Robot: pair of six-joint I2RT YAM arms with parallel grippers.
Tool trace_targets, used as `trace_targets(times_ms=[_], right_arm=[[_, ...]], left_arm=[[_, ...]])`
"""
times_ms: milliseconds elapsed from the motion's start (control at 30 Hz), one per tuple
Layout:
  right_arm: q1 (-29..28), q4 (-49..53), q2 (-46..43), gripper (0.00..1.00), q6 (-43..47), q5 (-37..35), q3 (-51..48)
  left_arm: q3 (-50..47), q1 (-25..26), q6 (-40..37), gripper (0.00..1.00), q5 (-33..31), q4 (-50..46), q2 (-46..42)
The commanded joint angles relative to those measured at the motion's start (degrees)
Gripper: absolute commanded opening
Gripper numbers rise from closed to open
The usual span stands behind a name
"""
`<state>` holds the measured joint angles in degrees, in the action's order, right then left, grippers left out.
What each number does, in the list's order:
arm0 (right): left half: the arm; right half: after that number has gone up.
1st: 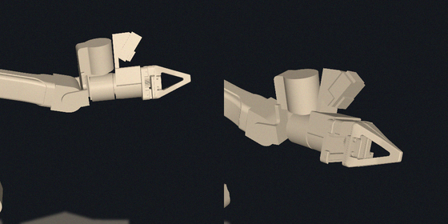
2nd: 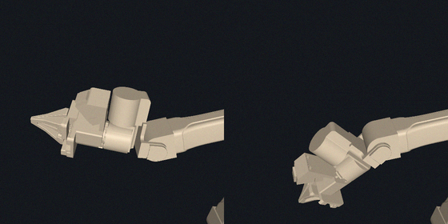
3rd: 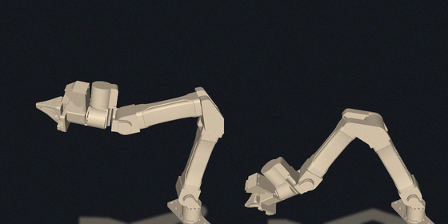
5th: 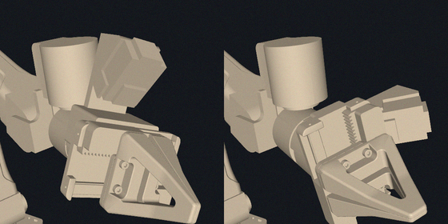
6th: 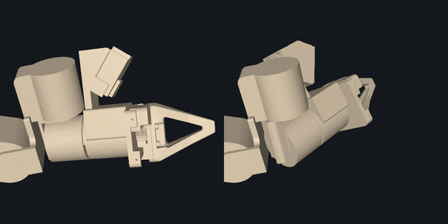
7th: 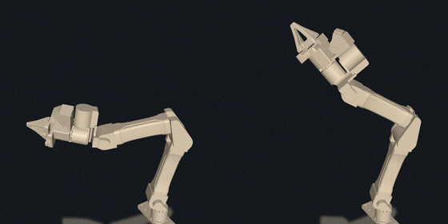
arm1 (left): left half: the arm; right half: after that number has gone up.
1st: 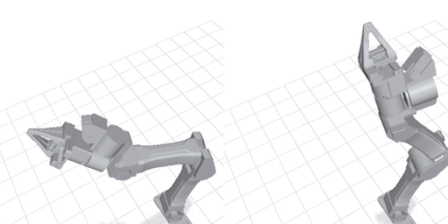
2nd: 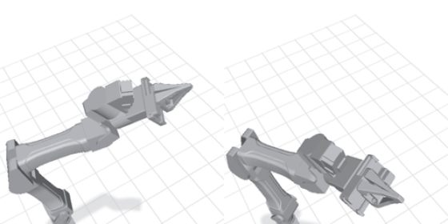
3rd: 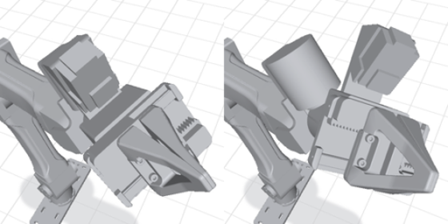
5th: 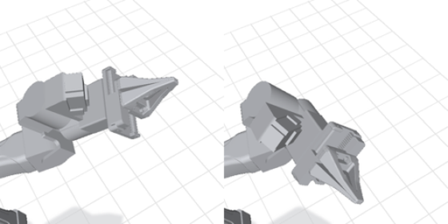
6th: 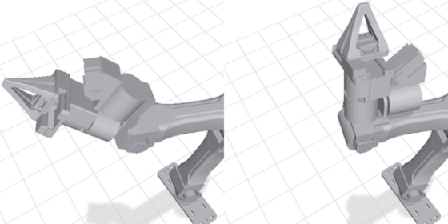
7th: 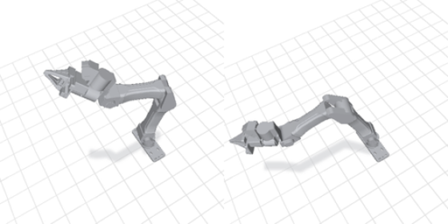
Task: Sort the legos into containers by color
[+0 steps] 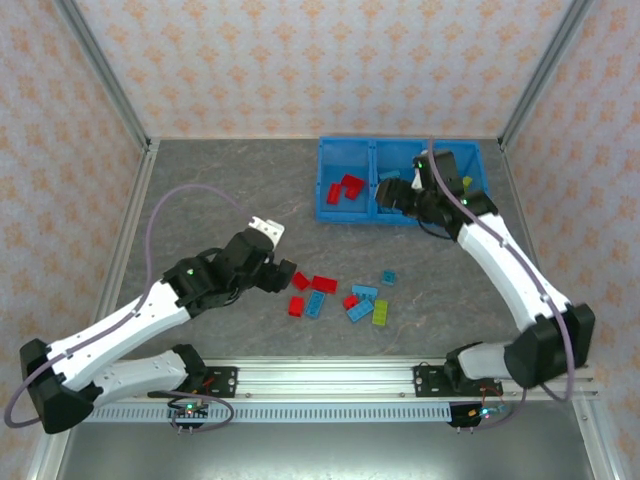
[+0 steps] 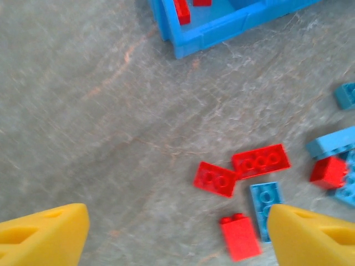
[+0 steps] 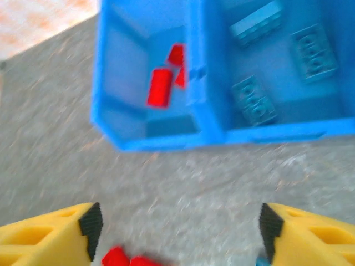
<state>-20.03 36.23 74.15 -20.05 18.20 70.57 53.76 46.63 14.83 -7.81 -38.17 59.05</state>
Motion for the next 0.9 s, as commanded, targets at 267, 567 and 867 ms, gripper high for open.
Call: trace_targets(times_ms=[267, 567, 867], right_arm=[[-0.7, 2.4, -7.6, 0.81, -4.2, 3.1, -9.2], [-1.0, 4.6, -0.7, 0.82, -2.8, 5.7, -5.5], [-1.5, 4.8, -2.1, 0.83, -3.3, 5.1, -8.0]], left_arm=[[-6.9, 5.2, 27.4, 0.68, 4.7, 2.5, 9.9], [-10.0, 5.2, 25.9, 0.61, 10.6, 13.5, 19.2], [-12.0, 5.2, 26.0, 0.43, 6.0, 14.6, 23.3]])
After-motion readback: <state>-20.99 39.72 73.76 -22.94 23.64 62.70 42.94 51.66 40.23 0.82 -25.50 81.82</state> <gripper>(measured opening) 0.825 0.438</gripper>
